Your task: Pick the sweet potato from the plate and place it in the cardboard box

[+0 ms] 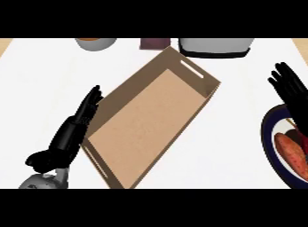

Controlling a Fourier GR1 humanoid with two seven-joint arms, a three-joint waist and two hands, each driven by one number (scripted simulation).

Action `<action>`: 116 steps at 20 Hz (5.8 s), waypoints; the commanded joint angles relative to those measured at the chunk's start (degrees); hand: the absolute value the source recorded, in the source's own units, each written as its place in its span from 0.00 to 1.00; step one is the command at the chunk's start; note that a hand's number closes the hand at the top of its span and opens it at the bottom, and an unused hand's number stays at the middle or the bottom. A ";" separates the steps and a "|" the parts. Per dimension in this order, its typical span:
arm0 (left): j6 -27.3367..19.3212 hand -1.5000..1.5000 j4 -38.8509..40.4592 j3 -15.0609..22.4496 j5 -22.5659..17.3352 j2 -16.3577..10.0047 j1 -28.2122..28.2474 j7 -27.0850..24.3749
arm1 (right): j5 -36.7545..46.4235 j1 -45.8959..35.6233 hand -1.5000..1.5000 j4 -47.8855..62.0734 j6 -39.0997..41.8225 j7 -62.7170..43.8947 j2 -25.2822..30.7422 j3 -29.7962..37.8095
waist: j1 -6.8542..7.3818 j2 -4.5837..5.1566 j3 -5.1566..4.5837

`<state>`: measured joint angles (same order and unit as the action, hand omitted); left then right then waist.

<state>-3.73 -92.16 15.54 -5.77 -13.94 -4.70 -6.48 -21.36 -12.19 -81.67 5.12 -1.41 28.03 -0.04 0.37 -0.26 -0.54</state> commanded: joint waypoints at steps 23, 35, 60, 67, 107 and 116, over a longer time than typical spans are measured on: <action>-9.49 0.50 12.33 -14.37 9.71 -13.06 1.32 10.27 | 15.44 0.37 0.00 5.01 40.74 45.95 23.34 -2.10 | 1.85 1.48 1.31; -7.20 0.50 14.43 -15.22 9.04 -14.24 -2.10 10.85 | 43.80 0.36 0.00 4.33 22.53 62.68 35.89 -20.88 | 3.08 1.44 0.89; -6.80 0.50 16.22 -17.54 10.35 -12.79 -0.34 8.72 | 56.13 -12.99 0.00 31.69 7.00 79.23 28.21 -36.57 | 1.06 0.57 0.63; -7.17 0.50 17.42 -17.56 11.41 -12.35 -2.19 9.36 | 53.11 -15.07 0.00 26.97 9.28 77.21 27.65 -39.19 | 0.85 0.48 0.57; -4.34 0.50 15.42 -21.46 13.06 -11.33 -0.28 10.64 | 54.94 -21.63 1.00 18.63 -10.65 14.47 8.44 -17.38 | -0.92 -0.17 0.50; -4.66 0.50 17.11 -22.12 14.47 -10.59 0.68 7.16 | 52.52 -26.72 1.00 -0.04 -2.74 8.66 4.13 -16.43 | -0.47 0.00 0.49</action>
<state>-9.51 -75.29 -5.62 9.05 -24.04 -5.70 3.44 31.98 -37.55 -74.38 -2.18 11.42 33.40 -16.70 -0.30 -0.30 -0.05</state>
